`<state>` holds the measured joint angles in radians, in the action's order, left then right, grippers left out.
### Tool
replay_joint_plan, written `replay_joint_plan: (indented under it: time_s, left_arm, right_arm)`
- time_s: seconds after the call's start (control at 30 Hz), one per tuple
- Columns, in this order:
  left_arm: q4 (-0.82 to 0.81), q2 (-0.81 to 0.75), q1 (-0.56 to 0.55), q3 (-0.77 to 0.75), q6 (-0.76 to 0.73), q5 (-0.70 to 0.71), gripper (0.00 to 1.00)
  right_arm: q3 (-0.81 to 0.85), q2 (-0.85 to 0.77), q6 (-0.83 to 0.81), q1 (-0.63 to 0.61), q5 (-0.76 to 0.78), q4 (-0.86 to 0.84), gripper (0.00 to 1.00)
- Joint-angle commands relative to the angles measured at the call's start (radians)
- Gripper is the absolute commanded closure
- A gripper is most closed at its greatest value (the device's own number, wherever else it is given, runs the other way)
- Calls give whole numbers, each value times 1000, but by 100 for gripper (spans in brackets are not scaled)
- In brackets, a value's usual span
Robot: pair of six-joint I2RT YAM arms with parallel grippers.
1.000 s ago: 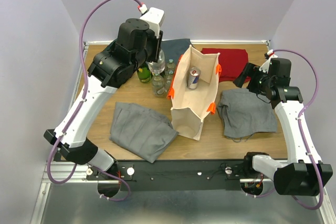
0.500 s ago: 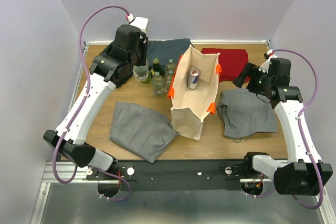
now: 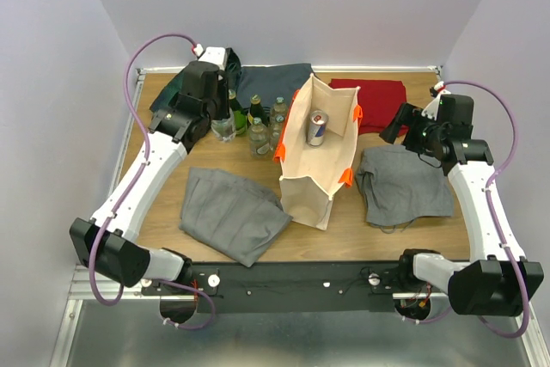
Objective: Take the beverage out of the canvas bag
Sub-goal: Place the drink at the center of the board.
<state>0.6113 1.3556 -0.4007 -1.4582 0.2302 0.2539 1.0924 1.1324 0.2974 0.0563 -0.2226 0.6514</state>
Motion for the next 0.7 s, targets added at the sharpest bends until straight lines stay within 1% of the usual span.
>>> replay_joint_plan:
  time_s: [0.0, 0.17, 0.4, 0.67]
  left_arm:
    - [-263, -73, 14, 59, 40, 7, 100]
    - [-334, -75, 23, 124, 54, -7, 100]
    - [-450, -75, 25, 226, 64, 33, 100]
    - [-524, -64, 25, 282, 72, 42, 100]
  right_arm:
    - [-9, 10, -6, 8, -24, -19, 0]
    - [-3, 10, -7, 7, -23, -18, 0]
    - [-14, 6, -9, 7, -11, -15, 0]
    - [-19, 9, -11, 7, 0, -15, 0]
